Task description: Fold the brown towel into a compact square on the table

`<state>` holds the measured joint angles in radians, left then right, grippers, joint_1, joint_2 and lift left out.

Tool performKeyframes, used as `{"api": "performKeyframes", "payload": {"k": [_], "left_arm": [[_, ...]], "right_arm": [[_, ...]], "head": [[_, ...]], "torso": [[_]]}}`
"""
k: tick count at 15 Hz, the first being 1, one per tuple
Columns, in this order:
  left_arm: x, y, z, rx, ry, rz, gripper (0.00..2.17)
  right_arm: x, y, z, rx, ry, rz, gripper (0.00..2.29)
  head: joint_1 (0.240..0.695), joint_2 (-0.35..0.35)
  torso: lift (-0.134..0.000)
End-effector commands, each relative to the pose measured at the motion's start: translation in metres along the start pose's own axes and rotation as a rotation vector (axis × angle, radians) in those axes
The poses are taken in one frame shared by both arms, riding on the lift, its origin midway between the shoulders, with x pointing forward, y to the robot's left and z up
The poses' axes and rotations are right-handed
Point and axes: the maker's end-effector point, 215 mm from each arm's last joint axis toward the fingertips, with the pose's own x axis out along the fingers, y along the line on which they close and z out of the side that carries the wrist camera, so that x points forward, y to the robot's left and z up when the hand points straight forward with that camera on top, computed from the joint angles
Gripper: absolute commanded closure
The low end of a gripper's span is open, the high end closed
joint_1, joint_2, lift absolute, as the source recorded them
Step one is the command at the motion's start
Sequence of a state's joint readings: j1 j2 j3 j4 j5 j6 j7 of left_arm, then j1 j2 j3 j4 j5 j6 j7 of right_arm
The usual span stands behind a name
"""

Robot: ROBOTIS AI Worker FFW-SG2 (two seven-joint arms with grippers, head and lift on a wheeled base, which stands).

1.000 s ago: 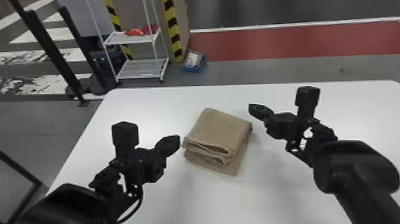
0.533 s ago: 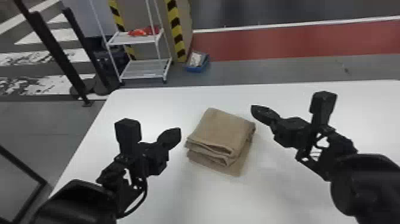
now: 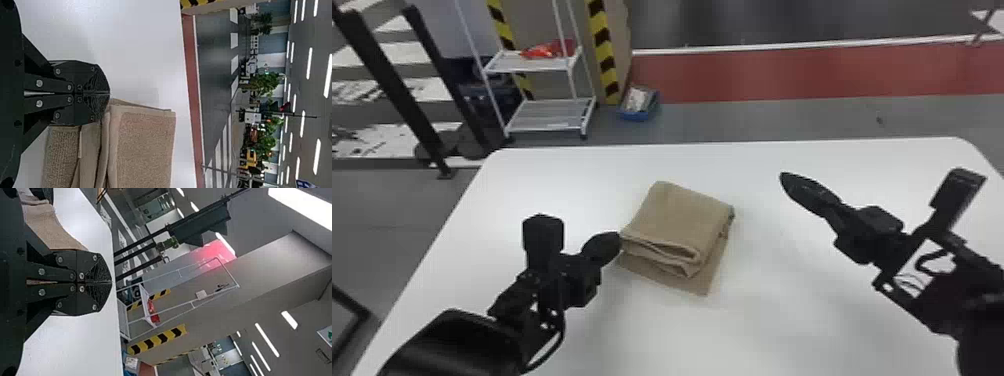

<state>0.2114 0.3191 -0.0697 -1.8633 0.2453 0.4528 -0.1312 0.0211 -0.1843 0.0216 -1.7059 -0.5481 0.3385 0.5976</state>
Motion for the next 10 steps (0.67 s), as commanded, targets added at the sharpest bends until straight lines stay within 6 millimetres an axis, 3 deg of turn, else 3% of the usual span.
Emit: {"api": "performKeyframes", "payload": {"k": [1, 4, 8, 10], "left_arm": [[0.002, 0.001, -0.002, 0.009, 0.006, 0.005, 1.91], [0.0, -0.011, -0.004, -0.009, 0.011, -0.026, 1.91], [-0.009, -0.054, -0.011, -0.021, 0.04, -0.101, 1.91], [-0.013, -0.065, -0.005, -0.019, 0.026, -0.115, 1.91]], "right_arm": [[-0.004, 0.001, 0.008, 0.014, -0.018, 0.013, 2.1], [-0.001, -0.002, 0.013, 0.018, -0.009, 0.015, 2.1], [0.003, -0.003, 0.026, 0.031, -0.033, 0.021, 2.1], [0.004, -0.002, 0.024, 0.033, -0.029, 0.024, 2.1]], "head": [[0.695, 0.113], [0.695, 0.108], [0.695, 0.086], [0.695, 0.059]], "torso": [[-0.128], [-0.128], [-0.128], [-0.128]]}}
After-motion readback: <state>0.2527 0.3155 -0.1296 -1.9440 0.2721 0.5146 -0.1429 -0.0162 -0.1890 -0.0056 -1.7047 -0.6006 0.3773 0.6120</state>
